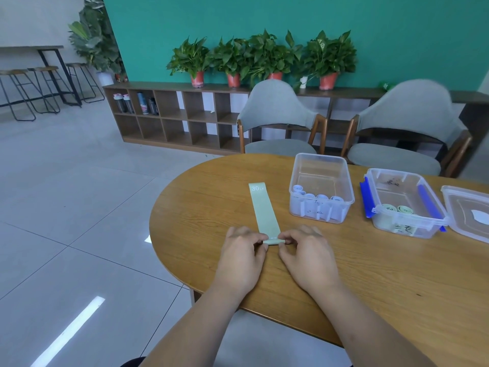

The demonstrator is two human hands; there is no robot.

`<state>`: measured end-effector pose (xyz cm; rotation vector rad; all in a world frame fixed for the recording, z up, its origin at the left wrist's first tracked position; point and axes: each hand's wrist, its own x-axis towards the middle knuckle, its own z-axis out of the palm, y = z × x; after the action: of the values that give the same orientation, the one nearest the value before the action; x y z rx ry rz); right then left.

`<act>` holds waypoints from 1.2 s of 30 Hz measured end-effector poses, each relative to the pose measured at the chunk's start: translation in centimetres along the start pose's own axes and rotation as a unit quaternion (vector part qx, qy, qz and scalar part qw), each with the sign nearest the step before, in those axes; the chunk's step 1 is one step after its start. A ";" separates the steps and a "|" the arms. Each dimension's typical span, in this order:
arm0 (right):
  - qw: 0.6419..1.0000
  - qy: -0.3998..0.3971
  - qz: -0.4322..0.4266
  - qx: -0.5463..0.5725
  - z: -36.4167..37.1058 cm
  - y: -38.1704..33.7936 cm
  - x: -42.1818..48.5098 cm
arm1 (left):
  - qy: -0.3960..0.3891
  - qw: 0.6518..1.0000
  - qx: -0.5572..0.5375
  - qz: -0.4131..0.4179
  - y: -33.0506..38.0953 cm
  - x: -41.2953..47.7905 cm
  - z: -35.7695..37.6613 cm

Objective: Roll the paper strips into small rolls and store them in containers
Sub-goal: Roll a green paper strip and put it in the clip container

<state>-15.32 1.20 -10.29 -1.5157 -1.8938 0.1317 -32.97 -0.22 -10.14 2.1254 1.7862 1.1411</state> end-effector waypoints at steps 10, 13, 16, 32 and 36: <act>1.000 0.005 0.018 0.020 -0.1 -0.1 0.1 | 0.007 0.999 -0.039 -0.021 0.0 -0.1 -0.2; 1.000 0.004 0.013 0.016 0.1 -0.1 0.1 | 0.008 0.999 -0.032 -0.024 0.0 0.0 -0.1; 1.000 0.004 -0.001 0.008 0.2 0.0 0.1 | 0.009 0.999 -0.024 -0.025 0.0 0.0 -0.1; 1.000 -0.004 -0.004 0.006 0.2 0.3 0.2 | 0.015 0.999 -0.024 -0.042 0.5 0.0 -0.6; 1.000 -0.007 0.004 0.012 0.2 0.2 0.3 | 0.007 0.998 -0.036 -0.052 0.3 0.0 -0.6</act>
<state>-15.33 1.57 -10.40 -1.5092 -1.8900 0.1684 -33.07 -0.56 -9.56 1.9653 1.8086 1.1798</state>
